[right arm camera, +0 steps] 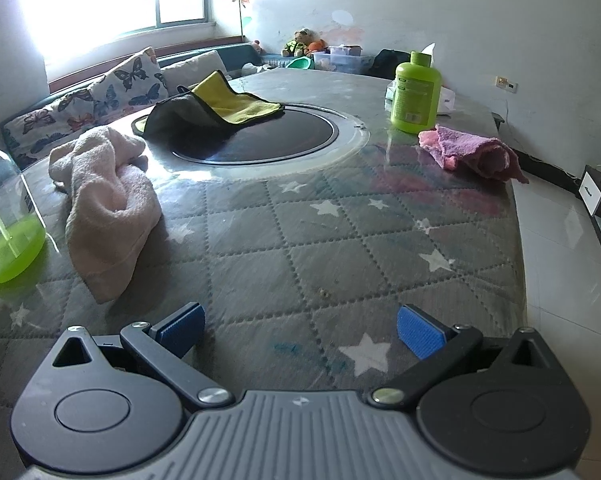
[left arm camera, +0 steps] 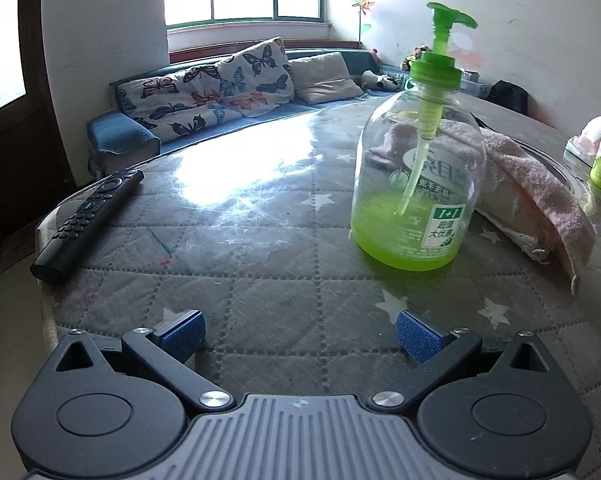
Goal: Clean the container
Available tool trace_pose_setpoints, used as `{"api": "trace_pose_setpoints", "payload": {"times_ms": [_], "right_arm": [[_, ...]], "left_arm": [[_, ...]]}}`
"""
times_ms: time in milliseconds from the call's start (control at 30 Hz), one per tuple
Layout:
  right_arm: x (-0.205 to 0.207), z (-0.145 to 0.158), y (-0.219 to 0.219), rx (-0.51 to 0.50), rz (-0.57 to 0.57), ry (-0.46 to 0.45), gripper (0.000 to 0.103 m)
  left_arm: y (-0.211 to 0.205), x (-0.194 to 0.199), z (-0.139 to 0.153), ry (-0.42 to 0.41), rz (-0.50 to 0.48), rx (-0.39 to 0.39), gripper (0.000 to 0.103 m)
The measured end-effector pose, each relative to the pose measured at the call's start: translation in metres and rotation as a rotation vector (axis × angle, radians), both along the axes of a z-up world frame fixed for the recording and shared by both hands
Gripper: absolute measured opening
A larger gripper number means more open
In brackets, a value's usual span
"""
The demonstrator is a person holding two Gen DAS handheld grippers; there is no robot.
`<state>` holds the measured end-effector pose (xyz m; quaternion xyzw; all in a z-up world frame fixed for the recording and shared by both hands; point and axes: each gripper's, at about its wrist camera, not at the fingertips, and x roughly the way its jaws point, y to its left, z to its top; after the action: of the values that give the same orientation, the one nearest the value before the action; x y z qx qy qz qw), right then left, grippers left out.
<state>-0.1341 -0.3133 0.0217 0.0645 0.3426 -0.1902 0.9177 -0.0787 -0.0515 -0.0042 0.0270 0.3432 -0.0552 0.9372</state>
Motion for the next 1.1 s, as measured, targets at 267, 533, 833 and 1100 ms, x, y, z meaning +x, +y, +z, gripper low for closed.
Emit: {"api": "trace_pose_setpoints", "payload": {"times_ms": [267,533,833,1100], "right_arm": [[-0.0049,0.0009,0.0035,0.006,0.011,0.01,0.103],[-0.0061,0.0015,0.005,0.009,0.014,0.017,0.103],[-0.0069,0.0013,0.0056,0.01,0.016,0.02,0.103],[-0.007,0.0016,0.0059,0.012,0.019,0.023,0.103]], "left_arm": [[-0.003,-0.0043,-0.0007,-0.001,-0.015,0.001,0.103],[-0.0037,-0.0049,0.0001,0.0,-0.019,0.002,0.103],[-0.0031,-0.0049,0.0002,0.0,-0.021,0.002,0.103],[-0.0027,-0.0043,-0.0031,-0.001,-0.027,0.006,0.103]]}}
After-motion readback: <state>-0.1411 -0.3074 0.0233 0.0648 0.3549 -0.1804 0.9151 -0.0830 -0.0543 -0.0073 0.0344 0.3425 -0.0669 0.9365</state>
